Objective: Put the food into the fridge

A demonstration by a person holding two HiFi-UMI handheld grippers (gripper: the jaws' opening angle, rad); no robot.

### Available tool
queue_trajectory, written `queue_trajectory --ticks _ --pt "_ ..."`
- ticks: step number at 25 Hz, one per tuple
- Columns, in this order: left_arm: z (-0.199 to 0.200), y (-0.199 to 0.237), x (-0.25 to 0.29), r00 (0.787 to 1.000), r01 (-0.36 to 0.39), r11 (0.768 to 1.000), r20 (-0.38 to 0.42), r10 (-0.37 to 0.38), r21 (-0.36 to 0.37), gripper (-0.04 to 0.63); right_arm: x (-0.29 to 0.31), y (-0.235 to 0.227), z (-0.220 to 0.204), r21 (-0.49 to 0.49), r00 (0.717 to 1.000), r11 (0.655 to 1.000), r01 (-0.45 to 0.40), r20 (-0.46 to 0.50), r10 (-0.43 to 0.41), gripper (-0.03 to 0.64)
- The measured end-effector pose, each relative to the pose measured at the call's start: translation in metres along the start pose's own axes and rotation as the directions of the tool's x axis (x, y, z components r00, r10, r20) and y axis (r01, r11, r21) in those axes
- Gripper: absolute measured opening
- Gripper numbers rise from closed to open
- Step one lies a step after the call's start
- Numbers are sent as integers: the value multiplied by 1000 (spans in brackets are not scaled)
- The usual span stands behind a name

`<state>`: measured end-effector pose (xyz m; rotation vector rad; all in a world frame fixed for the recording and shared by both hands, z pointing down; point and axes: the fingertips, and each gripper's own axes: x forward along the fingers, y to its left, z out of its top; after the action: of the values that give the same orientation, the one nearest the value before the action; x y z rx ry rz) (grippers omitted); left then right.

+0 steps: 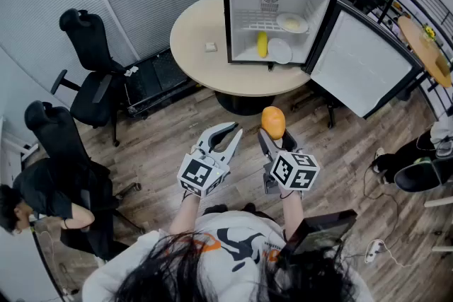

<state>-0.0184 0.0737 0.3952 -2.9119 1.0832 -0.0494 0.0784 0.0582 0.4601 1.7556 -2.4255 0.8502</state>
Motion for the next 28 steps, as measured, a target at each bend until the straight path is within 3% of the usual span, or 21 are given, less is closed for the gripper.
queue_trajectory --ticks 11,28 --pt "1 1 5 1000 -25 1000 -8 26 8 34 6 -4 4 -8 1000 1000 -28 3 28 310" --pt "-22 -11 41 995 -91 995 -56 88 -47 34 14 -51 4 -1 997 998 -62 -47 62 308"
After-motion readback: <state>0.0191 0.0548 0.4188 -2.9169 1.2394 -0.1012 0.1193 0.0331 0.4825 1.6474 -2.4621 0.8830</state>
